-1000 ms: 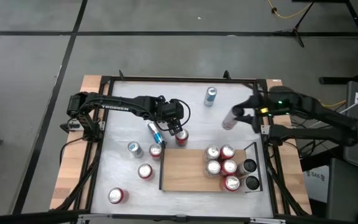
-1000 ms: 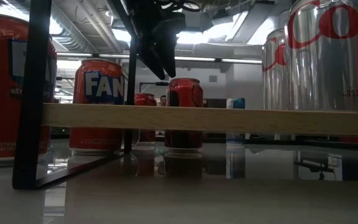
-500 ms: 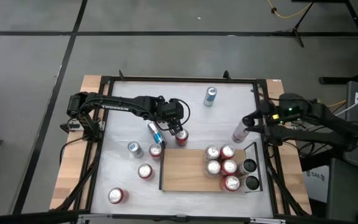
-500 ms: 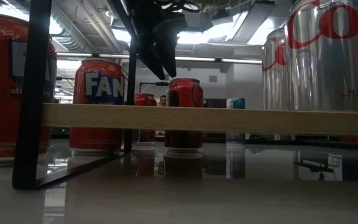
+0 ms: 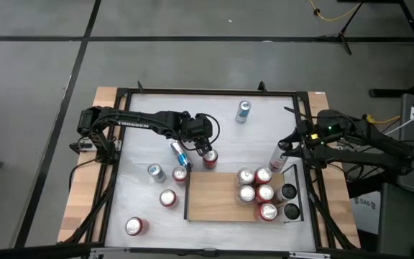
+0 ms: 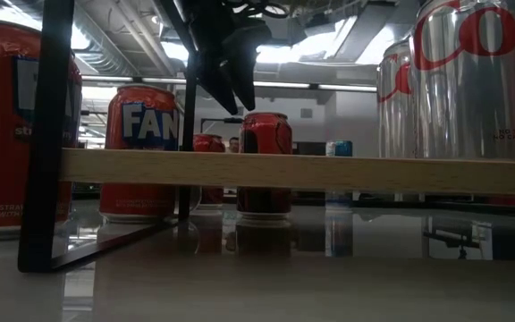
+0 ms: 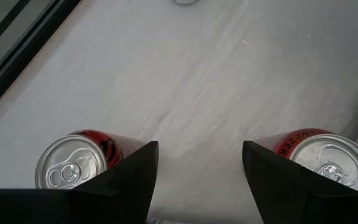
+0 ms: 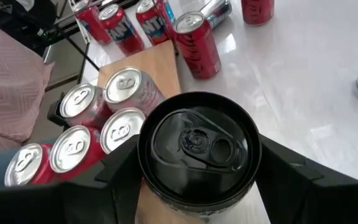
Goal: Place canned beverage on shelf
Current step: Put the black soda can on the shelf
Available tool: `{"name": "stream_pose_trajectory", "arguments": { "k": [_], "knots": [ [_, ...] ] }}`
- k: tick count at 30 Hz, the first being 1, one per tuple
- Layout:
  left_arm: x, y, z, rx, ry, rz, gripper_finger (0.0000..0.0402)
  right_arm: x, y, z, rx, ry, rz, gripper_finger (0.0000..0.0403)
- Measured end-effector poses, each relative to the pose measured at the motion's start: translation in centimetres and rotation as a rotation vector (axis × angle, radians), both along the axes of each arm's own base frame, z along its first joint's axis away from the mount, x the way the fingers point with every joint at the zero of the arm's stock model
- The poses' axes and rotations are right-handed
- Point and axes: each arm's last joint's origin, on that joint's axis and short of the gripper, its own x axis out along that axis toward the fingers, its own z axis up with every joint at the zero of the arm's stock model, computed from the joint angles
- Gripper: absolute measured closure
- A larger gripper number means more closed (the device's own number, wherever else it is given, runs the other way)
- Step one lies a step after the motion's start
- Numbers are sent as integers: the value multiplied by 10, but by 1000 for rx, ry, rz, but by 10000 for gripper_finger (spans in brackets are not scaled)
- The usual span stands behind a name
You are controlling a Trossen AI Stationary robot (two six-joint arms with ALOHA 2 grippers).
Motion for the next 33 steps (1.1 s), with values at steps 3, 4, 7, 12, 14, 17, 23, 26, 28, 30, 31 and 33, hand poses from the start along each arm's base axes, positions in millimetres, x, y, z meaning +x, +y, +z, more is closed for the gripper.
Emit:
{"name": "stream_pose_trajectory", "arguments": {
  "k": [3, 4, 7, 12, 14, 17, 23, 26, 28, 30, 31, 33],
  "knots": [
    [0, 0, 0, 0, 0, 0, 176, 1, 0, 2, -1, -20, 3, 161],
    [0, 0, 0, 0, 0, 0, 176, 1, 0, 2, 3, -26, 4, 161],
    [0, 0, 0, 0, 1, 0, 176, 1, 0, 2, 5, -25, 4, 161],
    [0, 0, 0, 0, 1, 0, 176, 7, -2, 6, -9, -67, 2, 161],
    [0, 0, 0, 0, 1, 0, 176, 10, -2, 7, -23, -83, 0, 160],
    [0, 0, 0, 1, 1, 0, 176, 17, -4, 8, -43, -85, 10, 160],
    [0, 0, 0, 1, 1, 0, 176, 29, -7, 3, -52, -40, 23, 160],
    [0, 0, 0, 1, 1, 0, 176, 31, -9, 3, -74, -33, 9, 161],
    [0, 0, 0, 1, 1, 0, 176, 32, -10, 3, -105, -32, -2, 161],
    [0, 0, 0, 1, 1, 0, 176, 36, -11, 3, -123, -41, 1, 160],
    [0, 0, 0, 1, 1, 0, 176, 39, -12, 4, -133, -56, 4, 160],
    [0, 0, 0, 1, 1, 0, 176, 45, -13, 5, -146, -78, 13, 161]
  ]
}}
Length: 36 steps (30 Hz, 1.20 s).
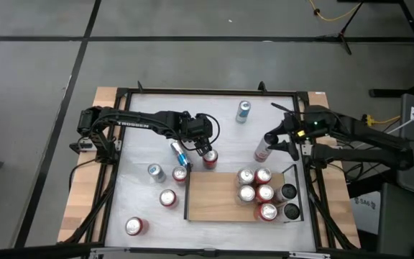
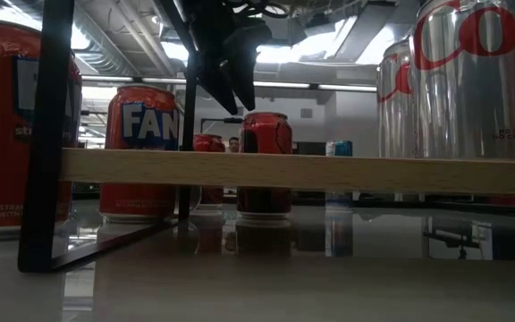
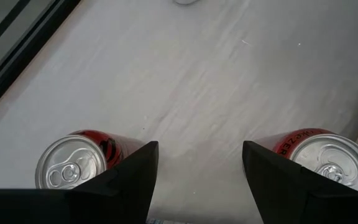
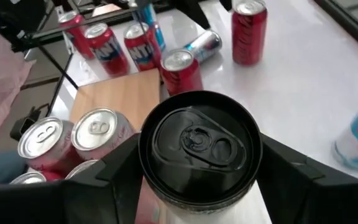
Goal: Place canned beverage on shelf
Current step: Put the black soda can on the shelf
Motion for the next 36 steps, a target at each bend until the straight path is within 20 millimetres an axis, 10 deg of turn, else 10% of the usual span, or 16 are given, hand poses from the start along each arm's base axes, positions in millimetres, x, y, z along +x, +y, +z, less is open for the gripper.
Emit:
{"name": "stream_pose_trajectory", "arguments": {
  "k": [16, 36],
  "knots": [
    [2, -5, 1, 1, -20, -16, 176, 37, 29, 1, -160, -65, 109, 160],
    [5, -12, 2, 2, -54, -33, 176, -22, 44, -7, -70, 108, 13, 160]
  ]
}}
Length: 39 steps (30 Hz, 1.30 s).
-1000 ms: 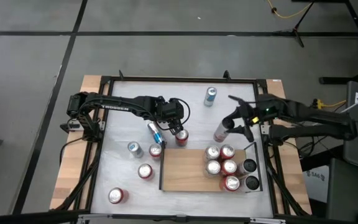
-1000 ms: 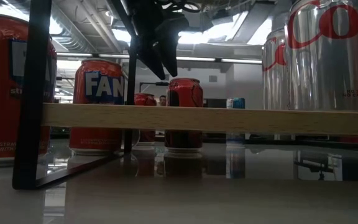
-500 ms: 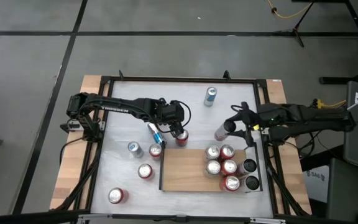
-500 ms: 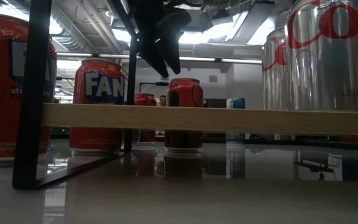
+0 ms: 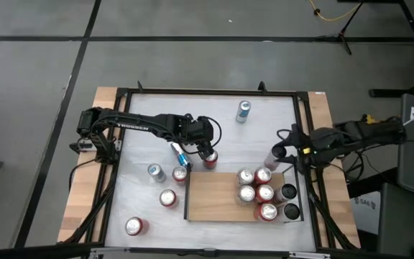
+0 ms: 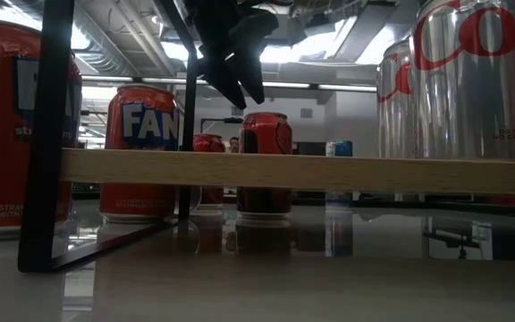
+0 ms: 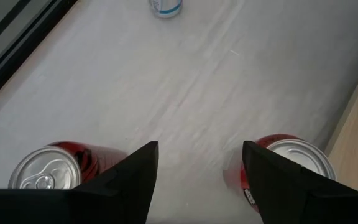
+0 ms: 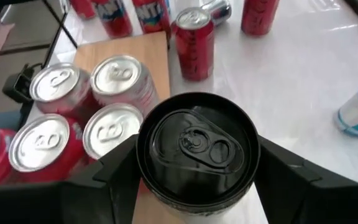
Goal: Place canned beverage on shelf
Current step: Put the black soda can on the shelf
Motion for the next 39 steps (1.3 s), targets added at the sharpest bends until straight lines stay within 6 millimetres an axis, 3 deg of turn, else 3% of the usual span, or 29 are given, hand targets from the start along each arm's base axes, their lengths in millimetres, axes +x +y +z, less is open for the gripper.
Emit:
{"name": "stream_pose_trajectory", "arguments": {
  "k": [14, 23, 39],
  "knots": [
    [4, 0, 3, 1, -55, 0, 176, -11, 20, -6, 17, 57, 18, 158],
    [4, 0, 3, 0, -54, 0, 176, -18, 33, -5, 16, 2, 8, 158],
    [5, 0, 3, 0, -61, 1, 176, -6, 68, -21, -50, 85, -1, 158]
  ]
}}
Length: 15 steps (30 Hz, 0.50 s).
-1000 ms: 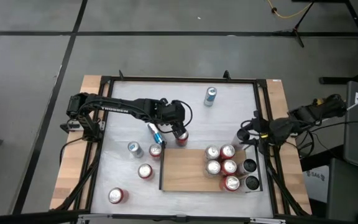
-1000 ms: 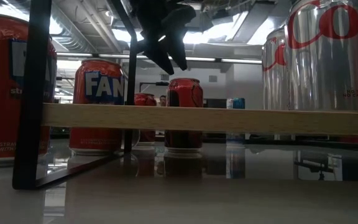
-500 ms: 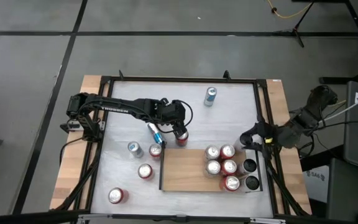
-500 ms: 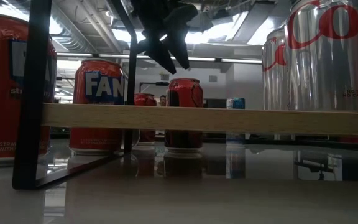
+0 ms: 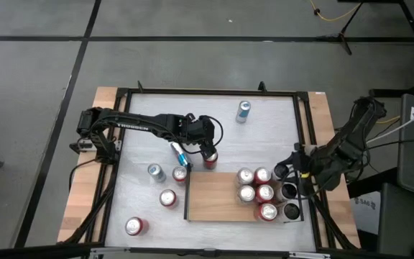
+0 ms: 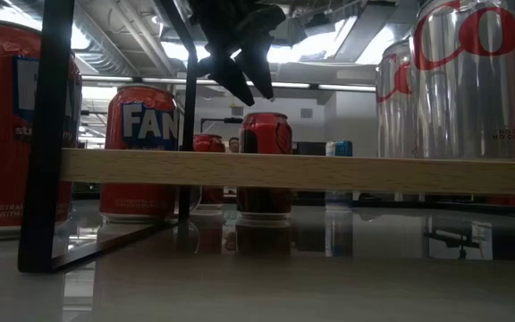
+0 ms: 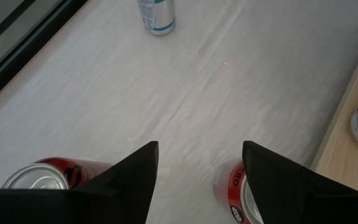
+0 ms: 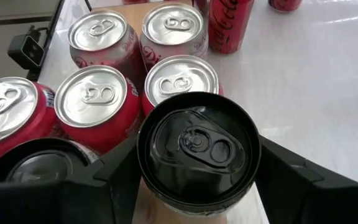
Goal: Place canned beverage on shelf
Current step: Put the black soda can on the shelf
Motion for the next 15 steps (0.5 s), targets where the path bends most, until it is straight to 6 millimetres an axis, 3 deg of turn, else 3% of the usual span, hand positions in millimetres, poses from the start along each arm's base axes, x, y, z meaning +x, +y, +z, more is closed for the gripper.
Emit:
{"name": "stream_pose_trajectory", "arguments": {
  "k": [15],
  "knots": [
    [1, 0, 0, -6, -10, -3, 176, 2, 2, -1, -4, 12, 4, 156]
  ]
}}
